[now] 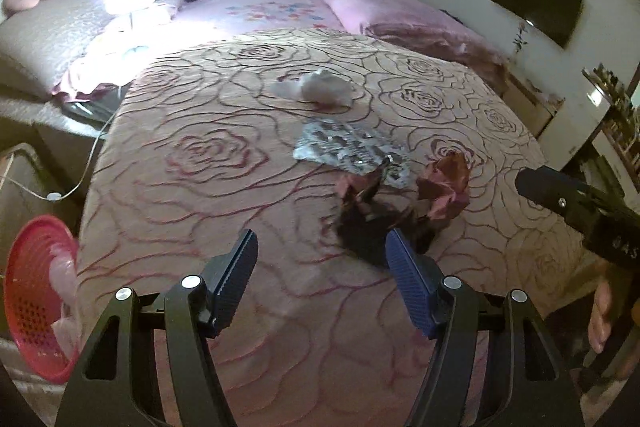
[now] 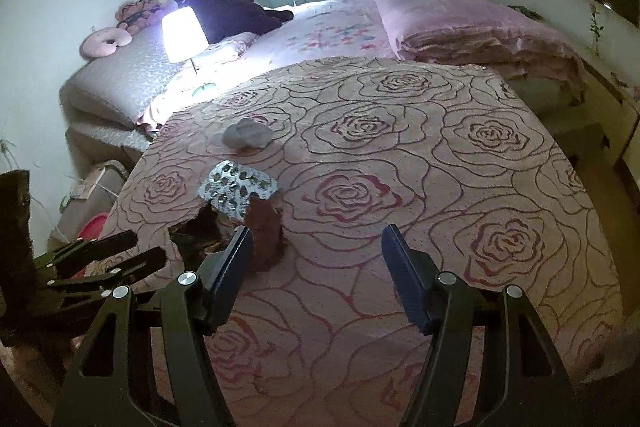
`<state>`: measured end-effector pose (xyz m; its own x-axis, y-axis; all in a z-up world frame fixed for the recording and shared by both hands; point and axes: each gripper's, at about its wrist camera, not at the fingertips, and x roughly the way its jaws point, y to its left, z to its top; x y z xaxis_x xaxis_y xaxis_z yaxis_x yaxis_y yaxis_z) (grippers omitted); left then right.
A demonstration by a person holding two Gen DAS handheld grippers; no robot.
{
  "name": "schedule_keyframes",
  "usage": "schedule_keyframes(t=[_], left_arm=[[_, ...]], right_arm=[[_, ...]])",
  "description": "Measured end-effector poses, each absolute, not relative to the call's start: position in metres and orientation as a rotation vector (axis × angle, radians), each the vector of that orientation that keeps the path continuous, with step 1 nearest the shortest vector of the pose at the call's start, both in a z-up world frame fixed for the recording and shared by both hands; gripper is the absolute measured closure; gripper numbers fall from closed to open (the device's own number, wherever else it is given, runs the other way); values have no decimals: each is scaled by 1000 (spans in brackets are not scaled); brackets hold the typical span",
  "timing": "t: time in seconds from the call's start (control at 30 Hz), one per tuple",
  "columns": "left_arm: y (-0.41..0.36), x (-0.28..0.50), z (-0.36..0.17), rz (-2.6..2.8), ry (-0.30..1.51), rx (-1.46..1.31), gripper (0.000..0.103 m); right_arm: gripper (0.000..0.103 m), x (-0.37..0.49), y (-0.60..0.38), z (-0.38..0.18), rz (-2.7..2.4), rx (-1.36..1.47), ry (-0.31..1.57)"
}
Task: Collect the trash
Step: 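Grasp the dark crumpled wrapper with the left tool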
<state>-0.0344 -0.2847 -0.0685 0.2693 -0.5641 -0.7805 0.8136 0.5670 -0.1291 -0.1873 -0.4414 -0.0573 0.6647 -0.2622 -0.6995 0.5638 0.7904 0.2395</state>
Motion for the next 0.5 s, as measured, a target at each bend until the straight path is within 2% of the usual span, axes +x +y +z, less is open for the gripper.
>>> schedule_keyframes(t=[0.2, 0.37, 0.5], left_arm=[[-308, -32, -78, -976, 918, 338, 41], [-317, -31, -86, -1010, 943, 322, 68], [-318, -34, -86, -1013, 916, 316, 75]], right_arm=[[39, -192, -445, -61, -482, 484, 698], [39, -192, -446, -64, -479, 492, 702], [39, -190, -443, -66, -471, 491, 709]])
